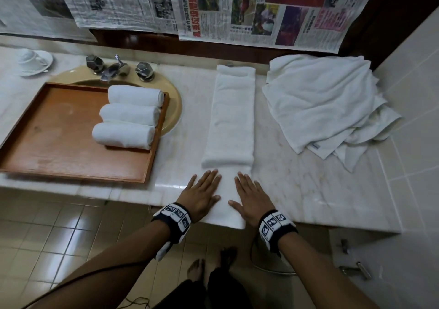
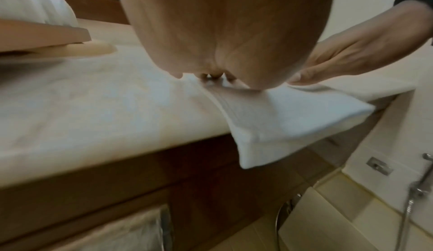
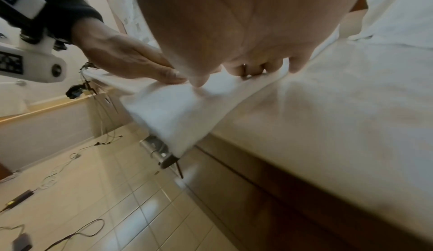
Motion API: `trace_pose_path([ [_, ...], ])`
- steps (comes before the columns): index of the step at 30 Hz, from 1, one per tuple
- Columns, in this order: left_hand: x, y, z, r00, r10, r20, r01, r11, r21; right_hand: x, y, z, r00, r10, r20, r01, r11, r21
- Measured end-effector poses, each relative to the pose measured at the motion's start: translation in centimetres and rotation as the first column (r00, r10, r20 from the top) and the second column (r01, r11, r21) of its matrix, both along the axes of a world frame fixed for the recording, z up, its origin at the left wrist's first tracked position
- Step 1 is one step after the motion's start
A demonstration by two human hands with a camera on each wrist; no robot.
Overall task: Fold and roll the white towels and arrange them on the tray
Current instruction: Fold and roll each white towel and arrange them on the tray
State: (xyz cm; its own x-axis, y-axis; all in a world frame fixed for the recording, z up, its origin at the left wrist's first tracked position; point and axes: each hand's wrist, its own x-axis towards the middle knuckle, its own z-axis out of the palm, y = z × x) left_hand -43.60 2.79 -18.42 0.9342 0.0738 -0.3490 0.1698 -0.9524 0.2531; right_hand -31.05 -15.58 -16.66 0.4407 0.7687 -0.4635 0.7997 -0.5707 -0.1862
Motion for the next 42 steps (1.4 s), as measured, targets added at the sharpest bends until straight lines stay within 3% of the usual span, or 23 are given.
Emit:
trace_pose_path([
  [7,5.4,2.9,1.5,0.991,0.010,-0.135,-0.013,1.000,-0.026,3.4,3.8,1.4,1.000,-0.024,0.015,0.025,0.997,-0.078],
  [11,5.1,3.4,2.0,0.987,-0.029,-0.156,0.031,0.999,0.010,0.5,2.6,2.1,0.994,0.072,0.084,-0.078,0.994,0.071],
  [13,4.8,3.1,2.3,0.991,-0.016,-0.135,0.019,1.000,0.021,-1.6,0.8,1.6,0.992,0.069,0.103,-0.088,0.977,0.192],
  [15,4.4,2.9,2.4,0.998,-0.020,-0.065,0.022,1.000,0.021,-3.2,-0.5,1.2,0.998,0.035,0.057,-0.045,0.981,0.188],
  [19,1.9,2.1,2.6,0.971,-0.092,0.222,0.108,0.992,-0.062,-4.9,-1.8,0.3,0.998,-0.057,-0.003,0.057,0.979,0.195],
  [21,0.2,1.9,2.5,0.972,-0.132,0.193,0.156,0.981,-0.114,-5.2,-1.9,0.1,0.996,-0.084,-0.001,0.082,0.970,0.231],
  [25,-2.5,1.7,2.4,0.971,-0.203,0.127,0.214,0.974,-0.080,-5.5,-2.1,0.2,0.990,-0.143,-0.001,0.138,0.955,0.264],
  [33,-2.6,1.6,3.3,0.992,-0.085,0.097,0.099,0.984,-0.147,-5.0,-2.8,0.3,0.973,-0.232,0.016,0.214,0.922,0.322],
  [37,-2.0,1.7,3.6,0.996,0.050,0.071,-0.032,0.973,-0.227,-4.5,-2.7,1.1,0.918,-0.364,-0.157,0.396,0.824,0.405],
  [42,-1.5,2.0,3.4,0.981,0.191,0.022,-0.178,0.945,-0.273,-3.6,-2.1,1.5,0.866,-0.434,-0.248,0.500,0.765,0.407],
])
